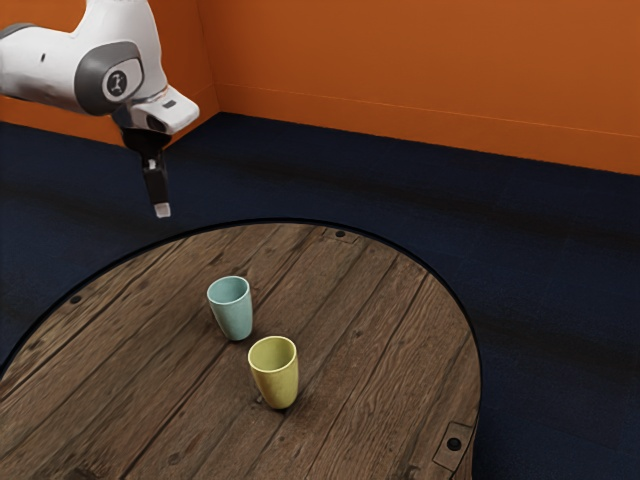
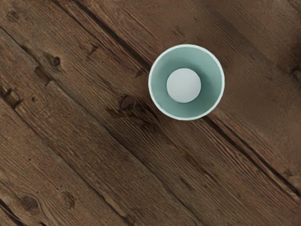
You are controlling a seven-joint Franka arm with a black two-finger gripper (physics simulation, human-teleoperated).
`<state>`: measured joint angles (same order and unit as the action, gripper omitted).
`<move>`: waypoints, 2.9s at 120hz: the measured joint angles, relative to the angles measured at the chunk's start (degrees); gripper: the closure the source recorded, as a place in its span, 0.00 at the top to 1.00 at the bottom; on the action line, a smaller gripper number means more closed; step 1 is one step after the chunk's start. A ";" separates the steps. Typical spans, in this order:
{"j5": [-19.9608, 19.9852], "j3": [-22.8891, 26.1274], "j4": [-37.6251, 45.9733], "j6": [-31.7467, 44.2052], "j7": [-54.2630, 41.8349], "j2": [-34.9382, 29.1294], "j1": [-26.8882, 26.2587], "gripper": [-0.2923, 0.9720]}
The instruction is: Place the left cup onto the right cup
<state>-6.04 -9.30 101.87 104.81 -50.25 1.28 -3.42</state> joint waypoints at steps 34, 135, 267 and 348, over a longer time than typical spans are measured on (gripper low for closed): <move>0.57 -0.02 0.23 2.25 -1.13 3.70 2.21 0.77; 0.71 -0.01 0.77 10.56 -2.74 15.81 -0.81 0.77; 5.53 -0.03 -2.32 16.45 -6.37 24.78 -3.26 0.69; 5.48 -0.10 -1.82 16.49 -5.95 23.03 -3.26 0.17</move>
<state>-0.56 -9.40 100.05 121.30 -56.20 24.31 -6.67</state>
